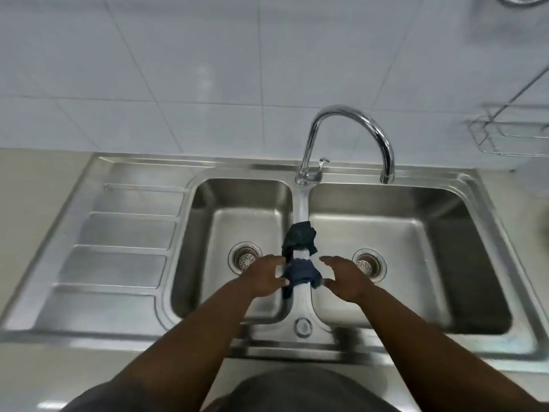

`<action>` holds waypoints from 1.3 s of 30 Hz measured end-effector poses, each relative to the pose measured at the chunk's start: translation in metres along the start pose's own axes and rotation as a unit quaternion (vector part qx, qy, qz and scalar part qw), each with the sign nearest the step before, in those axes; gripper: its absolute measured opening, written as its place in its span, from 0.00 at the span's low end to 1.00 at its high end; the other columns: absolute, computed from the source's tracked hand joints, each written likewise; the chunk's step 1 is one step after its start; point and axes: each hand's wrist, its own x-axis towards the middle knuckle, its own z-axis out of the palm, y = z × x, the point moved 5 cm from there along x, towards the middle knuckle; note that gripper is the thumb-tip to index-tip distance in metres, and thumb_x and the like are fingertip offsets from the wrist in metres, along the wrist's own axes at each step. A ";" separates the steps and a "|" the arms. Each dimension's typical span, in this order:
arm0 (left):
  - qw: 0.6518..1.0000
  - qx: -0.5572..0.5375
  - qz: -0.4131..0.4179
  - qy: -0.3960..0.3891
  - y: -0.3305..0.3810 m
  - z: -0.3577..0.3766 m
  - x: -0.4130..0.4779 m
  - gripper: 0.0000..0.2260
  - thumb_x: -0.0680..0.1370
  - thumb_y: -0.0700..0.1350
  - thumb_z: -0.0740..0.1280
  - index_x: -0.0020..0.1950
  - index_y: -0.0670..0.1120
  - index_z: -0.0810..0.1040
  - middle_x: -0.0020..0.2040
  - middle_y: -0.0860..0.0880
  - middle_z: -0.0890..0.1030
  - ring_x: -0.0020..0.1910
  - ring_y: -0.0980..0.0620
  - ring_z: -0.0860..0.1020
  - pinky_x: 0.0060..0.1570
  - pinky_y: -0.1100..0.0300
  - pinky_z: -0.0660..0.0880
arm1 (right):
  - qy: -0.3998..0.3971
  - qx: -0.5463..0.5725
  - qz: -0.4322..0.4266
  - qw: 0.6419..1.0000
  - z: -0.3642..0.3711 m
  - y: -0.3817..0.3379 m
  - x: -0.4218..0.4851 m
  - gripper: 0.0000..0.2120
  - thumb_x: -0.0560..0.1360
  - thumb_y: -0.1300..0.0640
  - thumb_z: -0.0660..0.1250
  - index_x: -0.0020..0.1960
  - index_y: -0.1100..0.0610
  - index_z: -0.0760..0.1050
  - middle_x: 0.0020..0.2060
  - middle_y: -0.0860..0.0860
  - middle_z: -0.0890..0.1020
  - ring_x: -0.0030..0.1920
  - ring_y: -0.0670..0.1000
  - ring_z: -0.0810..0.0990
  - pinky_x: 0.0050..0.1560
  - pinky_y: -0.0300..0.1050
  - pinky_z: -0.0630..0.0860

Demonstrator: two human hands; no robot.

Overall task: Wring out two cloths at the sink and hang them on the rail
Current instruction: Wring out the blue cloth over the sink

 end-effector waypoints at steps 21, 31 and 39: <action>0.995 -0.014 0.043 0.088 0.027 -0.073 -0.038 0.07 0.71 0.44 0.73 0.47 0.47 0.80 0.44 0.47 0.82 0.43 0.47 0.80 0.44 0.55 0.77 | 0.102 0.063 -0.124 0.985 -0.045 -0.082 -0.009 0.09 0.69 0.61 0.67 0.48 0.52 0.79 0.38 0.46 0.80 0.37 0.47 0.76 0.36 0.38 0.69; 0.972 -0.182 0.078 0.129 0.028 -0.140 -0.103 0.09 0.74 0.43 0.70 0.54 0.47 0.78 0.51 0.44 0.82 0.50 0.43 0.81 0.51 0.51 0.80 | 0.079 0.141 -0.206 0.965 -0.069 -0.168 -0.029 0.06 0.73 0.56 0.70 0.50 0.53 0.77 0.39 0.46 0.80 0.38 0.49 0.79 0.39 0.41 0.73; 0.925 -0.335 0.084 0.158 0.022 -0.154 -0.137 0.12 0.78 0.36 0.66 0.60 0.34 0.71 0.51 0.37 0.79 0.49 0.45 0.80 0.47 0.60 0.81 | -0.012 0.187 -0.200 0.962 -0.043 -0.204 -0.026 0.27 0.66 0.48 0.77 0.62 0.41 0.71 0.51 0.44 0.83 0.52 0.44 0.81 0.53 0.42 0.78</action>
